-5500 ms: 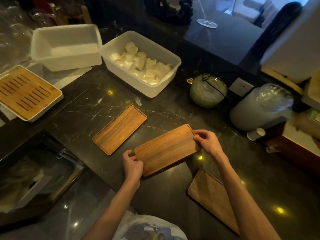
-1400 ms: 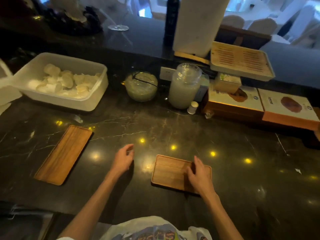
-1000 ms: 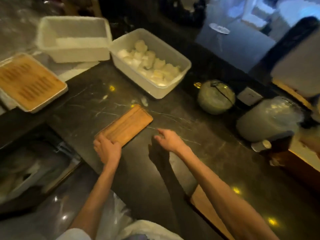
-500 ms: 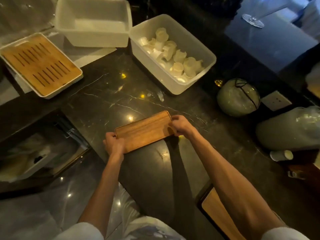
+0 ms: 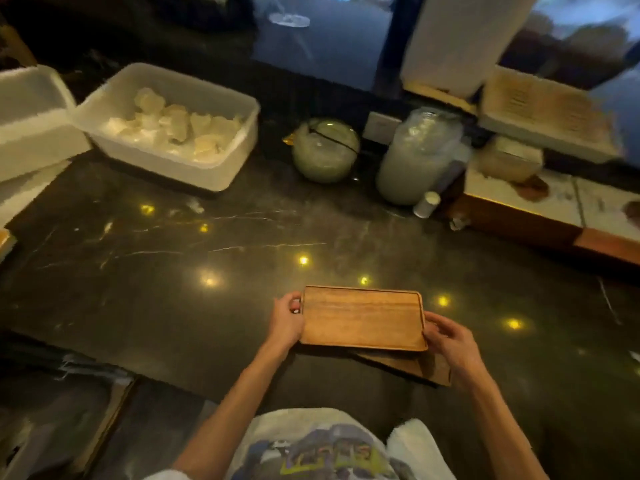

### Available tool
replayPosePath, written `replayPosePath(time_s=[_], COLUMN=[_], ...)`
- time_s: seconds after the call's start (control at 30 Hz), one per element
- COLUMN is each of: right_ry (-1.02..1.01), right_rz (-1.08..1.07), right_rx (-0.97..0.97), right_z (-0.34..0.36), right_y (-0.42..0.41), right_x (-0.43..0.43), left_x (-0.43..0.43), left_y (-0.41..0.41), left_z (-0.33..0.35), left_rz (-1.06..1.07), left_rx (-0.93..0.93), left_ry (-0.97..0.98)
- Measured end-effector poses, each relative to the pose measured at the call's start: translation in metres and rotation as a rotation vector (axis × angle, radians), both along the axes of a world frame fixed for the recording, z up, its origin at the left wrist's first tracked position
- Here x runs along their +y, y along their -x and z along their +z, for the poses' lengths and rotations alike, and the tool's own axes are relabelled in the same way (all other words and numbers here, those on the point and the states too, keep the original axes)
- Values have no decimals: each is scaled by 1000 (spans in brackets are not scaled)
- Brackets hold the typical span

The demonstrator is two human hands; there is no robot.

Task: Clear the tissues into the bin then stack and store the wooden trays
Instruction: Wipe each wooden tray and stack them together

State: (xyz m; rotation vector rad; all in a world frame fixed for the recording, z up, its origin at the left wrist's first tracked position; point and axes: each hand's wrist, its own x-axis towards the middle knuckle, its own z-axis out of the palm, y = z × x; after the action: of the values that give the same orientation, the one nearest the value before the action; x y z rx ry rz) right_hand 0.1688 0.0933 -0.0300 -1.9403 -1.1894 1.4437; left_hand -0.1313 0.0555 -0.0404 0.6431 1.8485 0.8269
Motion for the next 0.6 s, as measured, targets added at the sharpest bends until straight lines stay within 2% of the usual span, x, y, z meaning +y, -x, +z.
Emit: replayPosePath(time_s=[0.1,0.3,0.6], right_ry=[3,24,28], right_rz=[-123,-237,-323], right_rx=[33,46,150], right_z=[-6,-27,-40], right_y=[-33,-58,-63], right_x=[-20,-46,-57], left_x=[8,21,34], left_y=[-35,-71,-84], left_z=[0,-5,-11], left_rz=[-132,-322,-414], left_rx=[67,261,367], left_ry=[-5,61,51])
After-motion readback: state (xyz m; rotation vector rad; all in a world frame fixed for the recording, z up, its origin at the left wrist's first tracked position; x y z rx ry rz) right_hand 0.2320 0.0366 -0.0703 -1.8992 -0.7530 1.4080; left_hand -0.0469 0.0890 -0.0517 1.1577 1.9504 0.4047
